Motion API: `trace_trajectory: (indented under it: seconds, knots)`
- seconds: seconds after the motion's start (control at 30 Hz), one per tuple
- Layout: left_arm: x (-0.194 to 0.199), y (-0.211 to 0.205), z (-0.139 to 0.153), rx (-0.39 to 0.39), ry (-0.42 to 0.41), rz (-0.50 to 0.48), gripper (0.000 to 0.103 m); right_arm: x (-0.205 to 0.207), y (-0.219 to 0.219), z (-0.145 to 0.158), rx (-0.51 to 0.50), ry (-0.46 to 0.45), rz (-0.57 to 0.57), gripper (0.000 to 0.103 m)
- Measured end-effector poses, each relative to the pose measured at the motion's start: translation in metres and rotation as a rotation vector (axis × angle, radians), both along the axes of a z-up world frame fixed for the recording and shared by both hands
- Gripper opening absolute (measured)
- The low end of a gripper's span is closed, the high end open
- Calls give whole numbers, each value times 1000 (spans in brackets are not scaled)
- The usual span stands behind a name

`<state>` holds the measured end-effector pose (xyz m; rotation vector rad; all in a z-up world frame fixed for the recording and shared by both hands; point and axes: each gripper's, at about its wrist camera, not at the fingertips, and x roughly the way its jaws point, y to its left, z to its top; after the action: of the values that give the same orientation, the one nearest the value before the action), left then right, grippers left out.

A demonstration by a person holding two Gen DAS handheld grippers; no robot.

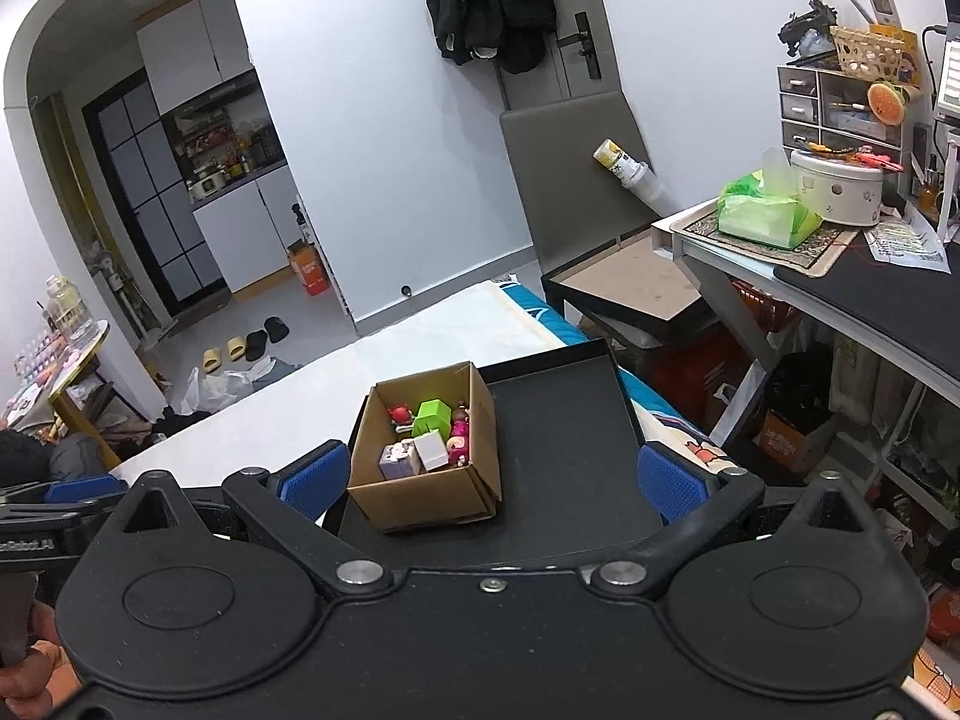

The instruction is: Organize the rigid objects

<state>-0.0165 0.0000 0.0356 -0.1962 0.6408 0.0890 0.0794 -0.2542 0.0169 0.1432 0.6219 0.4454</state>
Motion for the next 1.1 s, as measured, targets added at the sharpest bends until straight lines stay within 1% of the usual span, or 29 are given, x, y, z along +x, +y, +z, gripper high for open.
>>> trace_trajectory:
  seconds: [0.1, 0.23, 0.37, 0.5, 0.67, 0.83, 0.93, 1.1]
  knots:
    - [2, 3, -7, -14, 10, 5, 99, 0, 2, -2, -15, 4, 1, 103]
    - [6, 5, -17, -19, 36, 11, 99, 4, 5, -8, -8, 40, 13, 103]
    - [9, 5, -22, -18, 52, 1, 99, 6, 10, -15, -16, 53, 25, 103]
    - [12, 7, -27, -23, 67, -1, 99, 10, 14, -20, 1, 80, 40, 103]
    - [16, 7, -30, -38, 79, -6, 99, 9, 18, -21, -7, 84, 51, 103]
    - [19, 5, -32, -35, 85, -13, 99, 11, 21, -25, -24, 90, 46, 103]
    - [19, 5, -31, -68, 81, -15, 99, 12, 22, -27, -27, 98, 46, 103]
    - [19, 2, -27, -55, 73, -19, 99, 12, 26, -30, -49, 96, 51, 103]
